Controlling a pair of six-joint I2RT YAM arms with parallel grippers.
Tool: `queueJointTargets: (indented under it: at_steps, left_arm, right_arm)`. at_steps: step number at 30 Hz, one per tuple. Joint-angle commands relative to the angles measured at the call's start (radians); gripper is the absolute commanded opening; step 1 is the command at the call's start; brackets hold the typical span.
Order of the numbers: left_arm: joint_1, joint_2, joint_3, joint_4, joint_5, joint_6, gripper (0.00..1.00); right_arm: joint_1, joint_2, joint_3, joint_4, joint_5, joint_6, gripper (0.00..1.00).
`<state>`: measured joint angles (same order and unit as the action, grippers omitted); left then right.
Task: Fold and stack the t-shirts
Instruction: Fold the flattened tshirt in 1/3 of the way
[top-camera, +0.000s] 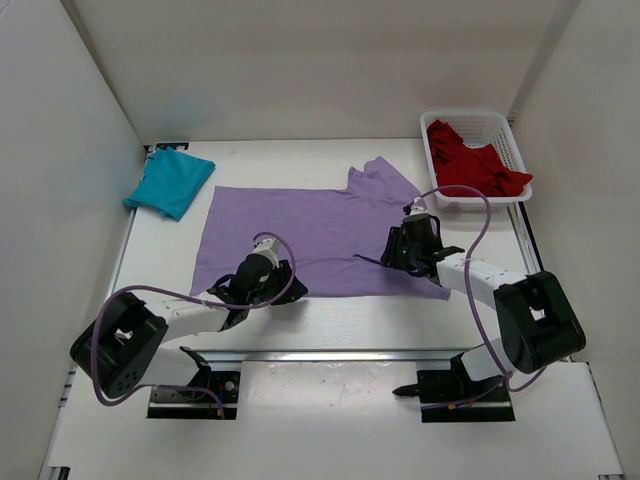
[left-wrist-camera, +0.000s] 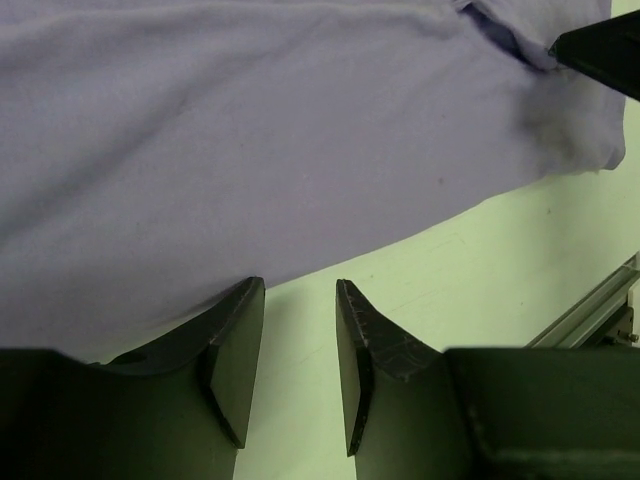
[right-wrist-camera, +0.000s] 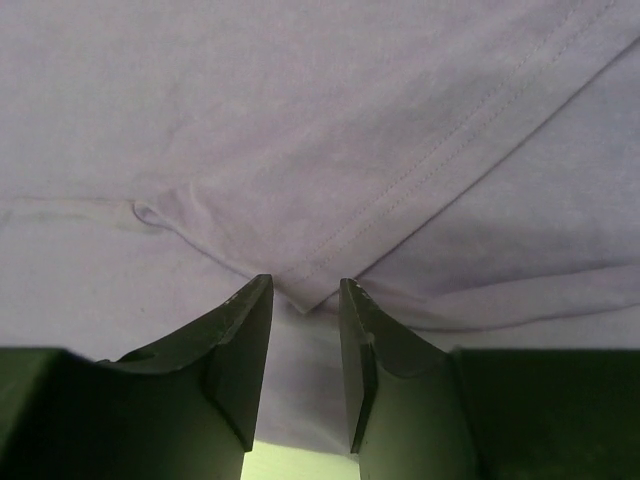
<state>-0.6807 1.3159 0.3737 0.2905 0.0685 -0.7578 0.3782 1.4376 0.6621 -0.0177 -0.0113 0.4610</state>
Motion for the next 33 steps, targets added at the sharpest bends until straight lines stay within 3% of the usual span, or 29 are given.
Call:
queueJointTargets:
  at_steps: [1, 5, 9, 18, 27, 33]
  left_arm:
    - [0.018, -0.001, -0.015, 0.062, 0.027, -0.018, 0.45]
    - [0.029, -0.015, -0.018, 0.068, 0.020, -0.021, 0.46]
    - [0.038, -0.001, -0.018, 0.075, 0.028, -0.025, 0.46]
    - [0.050, -0.004, -0.036, 0.101, 0.043, -0.031, 0.45]
    - [0.067, 0.002, -0.052, 0.134, 0.063, -0.032, 0.45]
    - [0.064, -0.003, -0.056, 0.144, 0.076, -0.038, 0.46]
  right_arm:
    - [-0.004, 0.021, 0.045, 0.019, 0.023, -0.028, 0.31]
    - [0.017, 0.026, 0.038, 0.019, 0.020, -0.031, 0.31]
    - [0.001, 0.058, 0.062, -0.004, -0.038, -0.027, 0.25]
    - [0.028, 0.084, 0.085, -0.050, -0.027, -0.013, 0.40]
    - [0.027, 0.106, 0.111, -0.059, -0.036, 0.014, 0.03]
    - [0.053, 0.121, 0.241, -0.106, 0.094, -0.073, 0.03]
